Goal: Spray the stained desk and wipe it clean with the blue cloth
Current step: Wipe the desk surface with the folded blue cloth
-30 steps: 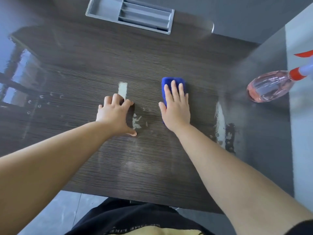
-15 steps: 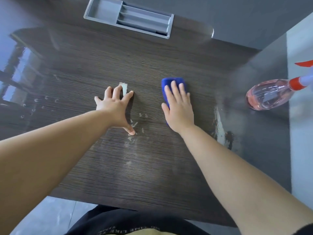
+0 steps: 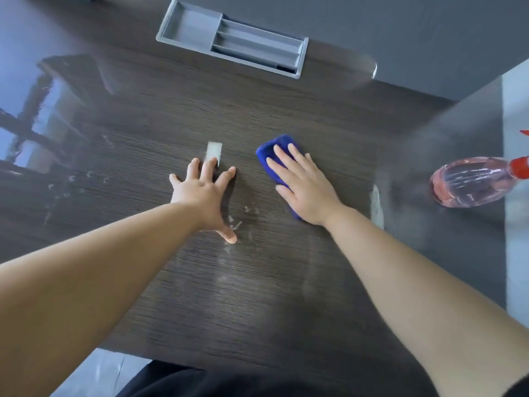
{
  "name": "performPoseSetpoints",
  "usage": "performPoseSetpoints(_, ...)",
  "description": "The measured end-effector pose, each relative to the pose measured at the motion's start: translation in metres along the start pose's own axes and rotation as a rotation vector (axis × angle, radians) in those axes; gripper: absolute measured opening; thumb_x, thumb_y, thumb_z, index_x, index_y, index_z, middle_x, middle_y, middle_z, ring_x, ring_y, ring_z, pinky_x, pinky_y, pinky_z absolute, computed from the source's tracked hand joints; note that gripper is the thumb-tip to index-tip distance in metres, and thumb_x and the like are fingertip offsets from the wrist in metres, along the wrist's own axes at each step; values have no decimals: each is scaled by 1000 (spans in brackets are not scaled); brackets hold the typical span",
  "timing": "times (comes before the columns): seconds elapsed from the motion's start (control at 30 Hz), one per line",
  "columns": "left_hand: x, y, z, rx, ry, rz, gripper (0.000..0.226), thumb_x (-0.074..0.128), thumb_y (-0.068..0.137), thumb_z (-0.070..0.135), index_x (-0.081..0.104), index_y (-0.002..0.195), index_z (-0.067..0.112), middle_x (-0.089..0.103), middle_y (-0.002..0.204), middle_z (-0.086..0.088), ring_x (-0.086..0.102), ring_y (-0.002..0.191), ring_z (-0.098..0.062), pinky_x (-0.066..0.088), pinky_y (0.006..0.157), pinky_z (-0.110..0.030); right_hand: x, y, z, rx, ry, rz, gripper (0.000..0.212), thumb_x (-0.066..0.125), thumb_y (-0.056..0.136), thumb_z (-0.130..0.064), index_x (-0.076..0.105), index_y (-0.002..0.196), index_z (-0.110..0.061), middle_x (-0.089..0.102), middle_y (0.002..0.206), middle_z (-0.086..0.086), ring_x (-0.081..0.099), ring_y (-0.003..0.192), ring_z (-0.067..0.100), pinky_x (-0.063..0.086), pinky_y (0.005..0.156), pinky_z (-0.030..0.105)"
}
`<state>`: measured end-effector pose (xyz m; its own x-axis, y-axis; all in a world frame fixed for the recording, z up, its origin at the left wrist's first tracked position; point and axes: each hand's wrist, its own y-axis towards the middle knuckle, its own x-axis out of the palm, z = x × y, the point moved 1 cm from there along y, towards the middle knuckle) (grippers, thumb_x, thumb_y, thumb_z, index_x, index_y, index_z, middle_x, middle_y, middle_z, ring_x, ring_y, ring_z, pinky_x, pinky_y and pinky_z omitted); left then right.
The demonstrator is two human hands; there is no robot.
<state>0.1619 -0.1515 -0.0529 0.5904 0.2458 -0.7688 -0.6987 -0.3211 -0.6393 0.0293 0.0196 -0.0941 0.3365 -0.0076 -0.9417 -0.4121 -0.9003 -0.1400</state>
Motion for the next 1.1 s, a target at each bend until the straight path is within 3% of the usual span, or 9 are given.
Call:
performPoseSetpoints(0.07, 2, 0, 0, 7, 12, 5, 142, 75, 39, 75, -8, 148, 37, -9, 156, -4, -9, 143, -32, 19, 110, -62, -8, -3, 33, 26, -22, 38, 51, 35, 95, -30, 34, 145, -19, 24, 155, 4, 15, 144, 29, 11, 113, 52)
performPoseSetpoints(0.27, 1, 2, -3, 25, 7, 27, 143, 74, 37, 77, -7, 148, 37, -8, 156, -4, -6, 143, -33, 20, 110, -62, -13, 66, 15, 845, 65, 204, 59, 33, 99, -34, 10, 151, -20, 0, 159, 4, -5, 145, 27, 3, 117, 47)
performPoseSetpoints(0.5, 6, 0, -5, 54, -8, 49, 140, 71, 40, 79, -8, 148, 36, -9, 157, -3, -6, 143, -33, 19, 109, -63, -6, 40, 2, 71, 21, 2, 53, 40, 98, -25, 23, 148, -24, 12, 158, -1, 2, 146, 23, 4, 116, 46)
performPoseSetpoints(0.7, -5, 3, -14, 104, -133, 25, 124, 71, 49, 75, 5, 148, 40, -2, 156, 3, -4, 143, -28, 20, 110, -62, -17, 80, 17, 902, 77, 244, 57, 35, 99, -31, 14, 151, -23, 3, 159, 0, -3, 145, 26, 4, 117, 47)
performPoseSetpoints(0.77, -10, 3, -20, 118, -243, 36, 111, 71, 55, 71, 17, 146, 39, 9, 154, 4, 4, 141, -25, 24, 110, -55, -9, 104, -20, 844, 59, 222, 58, 34, 98, -34, 12, 151, -22, 1, 159, 2, -3, 145, 27, 5, 117, 47)
performPoseSetpoints(0.9, -14, -1, -46, 150, -643, 143, 78, 71, 72, 53, 39, 139, 31, 42, 139, -1, 31, 131, -23, 26, 108, -34, 6, 100, -68, 181, 1, 13, 55, 39, 98, -29, 19, 149, -23, 8, 159, -1, 1, 145, 25, 4, 115, 45)
performPoseSetpoints(0.97, -13, -5, -71, 108, -670, 199, 78, 73, 72, 50, 40, 139, 30, 42, 139, -3, 28, 132, -26, 23, 110, -34, -1, 91, -47, 21, 14, -13, 53, 43, 97, -24, 27, 147, -24, 15, 158, -1, 5, 146, 24, 4, 115, 46)
performPoseSetpoints(1.03, -11, -9, -102, 21, -546, 217, 89, 76, 65, 54, 35, 141, 33, 33, 143, -3, 18, 135, -27, 23, 111, -40, -7, 92, -22, 160, 3, 61, 52, 43, 97, -21, 29, 147, -23, 16, 157, 1, 8, 145, 26, 8, 115, 51)
performPoseSetpoints(1.1, -9, -10, -130, -83, -458, 202, 103, 80, 56, 59, 30, 143, 34, 25, 146, -4, 12, 137, -27, 23, 111, -45, -10, 106, -16, 540, 40, 174, 53, 38, 98, -22, 23, 148, -23, 10, 159, 0, 3, 145, 27, 8, 116, 50)
